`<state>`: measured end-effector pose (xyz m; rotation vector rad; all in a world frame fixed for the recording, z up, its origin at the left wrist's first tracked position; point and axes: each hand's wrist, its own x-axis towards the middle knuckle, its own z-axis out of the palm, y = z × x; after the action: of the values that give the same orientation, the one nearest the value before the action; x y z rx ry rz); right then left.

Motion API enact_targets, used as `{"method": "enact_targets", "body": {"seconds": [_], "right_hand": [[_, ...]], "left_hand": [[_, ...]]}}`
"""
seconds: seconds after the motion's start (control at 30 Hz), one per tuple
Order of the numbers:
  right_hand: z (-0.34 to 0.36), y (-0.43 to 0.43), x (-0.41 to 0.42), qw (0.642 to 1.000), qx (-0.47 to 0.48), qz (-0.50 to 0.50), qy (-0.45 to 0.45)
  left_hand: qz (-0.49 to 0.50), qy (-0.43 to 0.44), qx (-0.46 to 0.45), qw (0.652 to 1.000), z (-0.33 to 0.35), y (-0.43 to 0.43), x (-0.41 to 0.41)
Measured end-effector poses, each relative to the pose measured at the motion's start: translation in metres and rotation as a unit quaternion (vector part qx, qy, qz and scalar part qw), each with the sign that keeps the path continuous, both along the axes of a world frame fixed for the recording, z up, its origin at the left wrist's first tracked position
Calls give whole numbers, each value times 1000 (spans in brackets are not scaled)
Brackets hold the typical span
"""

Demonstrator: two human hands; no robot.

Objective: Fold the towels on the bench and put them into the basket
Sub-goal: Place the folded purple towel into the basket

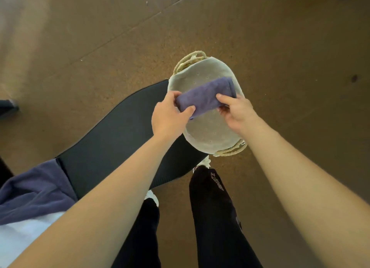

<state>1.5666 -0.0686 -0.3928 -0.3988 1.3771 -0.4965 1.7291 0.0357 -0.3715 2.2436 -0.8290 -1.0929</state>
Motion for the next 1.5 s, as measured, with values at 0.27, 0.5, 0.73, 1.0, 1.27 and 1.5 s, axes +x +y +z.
{"method": "enact_targets", "body": {"seconds": [0.27, 0.5, 0.73, 1.0, 1.27, 1.5], "right_hand": [[-48, -34, 46, 998, 52, -38, 27], [-68, -38, 52, 992, -9, -7, 123], [-67, -32, 36, 1000, 10, -22, -16], [-24, 4, 10, 879, -273, 236, 311], [-49, -9, 49, 693, -365, 485, 389], [-66, -10, 75, 643, -359, 486, 471]], "left_hand": [[-136, -268, -31, 953, -40, -18, 9], [-121, -237, -12, 964, -47, -30, 18], [-123, -251, 49, 959, -54, -38, 15], [-81, -226, 30, 970, -56, -31, 6], [-37, -210, 7, 977, -60, -33, 6], [-12, -152, -38, 988, -57, -23, 7]]}}
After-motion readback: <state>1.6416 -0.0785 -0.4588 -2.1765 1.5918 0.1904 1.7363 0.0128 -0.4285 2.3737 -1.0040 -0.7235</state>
